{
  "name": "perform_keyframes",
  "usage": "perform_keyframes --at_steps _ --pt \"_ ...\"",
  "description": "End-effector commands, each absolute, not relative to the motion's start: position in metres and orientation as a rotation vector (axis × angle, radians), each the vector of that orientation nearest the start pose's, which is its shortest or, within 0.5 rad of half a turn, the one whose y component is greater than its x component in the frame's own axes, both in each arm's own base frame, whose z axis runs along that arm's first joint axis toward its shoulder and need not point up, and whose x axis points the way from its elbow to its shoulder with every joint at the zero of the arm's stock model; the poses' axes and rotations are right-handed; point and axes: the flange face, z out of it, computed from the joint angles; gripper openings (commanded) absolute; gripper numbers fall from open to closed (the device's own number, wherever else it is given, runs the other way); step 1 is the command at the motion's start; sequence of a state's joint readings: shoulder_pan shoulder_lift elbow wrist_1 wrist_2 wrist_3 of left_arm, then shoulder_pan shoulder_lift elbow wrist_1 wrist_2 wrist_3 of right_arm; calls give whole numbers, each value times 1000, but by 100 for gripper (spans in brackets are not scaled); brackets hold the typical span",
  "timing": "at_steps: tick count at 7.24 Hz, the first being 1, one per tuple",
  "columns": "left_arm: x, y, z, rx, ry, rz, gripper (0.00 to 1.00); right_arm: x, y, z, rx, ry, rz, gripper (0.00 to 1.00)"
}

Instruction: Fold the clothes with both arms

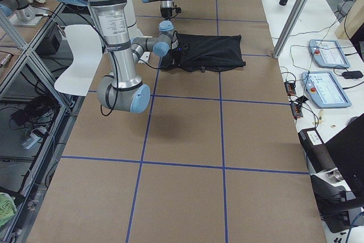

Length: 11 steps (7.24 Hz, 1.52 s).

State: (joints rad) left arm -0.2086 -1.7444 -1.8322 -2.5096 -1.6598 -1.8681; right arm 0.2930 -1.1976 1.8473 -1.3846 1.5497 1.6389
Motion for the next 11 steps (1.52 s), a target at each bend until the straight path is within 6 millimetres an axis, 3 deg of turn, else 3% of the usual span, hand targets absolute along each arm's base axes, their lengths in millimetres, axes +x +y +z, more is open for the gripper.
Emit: perform_keyframes --at_steps 1,3,4,6,7,8,9,11 --pt "505 -235 335 -131 1383 -355 0 -536 -303 300 107 -863 335 0" --pt "485 -227 326 -151 1402 -333 0 -514 -291 275 77 -923 311 0" --pt "466 -222 318 -153 1421 -327 0 -507 -271 264 68 -955 281 0" --pt "411 -193 294 -195 1473 -280 0 -467 -224 236 34 -979 220 0" --pt "385 -184 274 -227 1510 -254 0 -448 -210 219 25 -985 205 0" --pt "374 -183 257 -250 1520 -230 0 -436 -208 208 23 -990 206 0" --pt "380 -182 254 -288 1472 -204 0 -435 -211 207 27 -987 211 0" --pt "387 -223 233 -185 1446 -237 0 -425 -246 213 66 -968 276 0"
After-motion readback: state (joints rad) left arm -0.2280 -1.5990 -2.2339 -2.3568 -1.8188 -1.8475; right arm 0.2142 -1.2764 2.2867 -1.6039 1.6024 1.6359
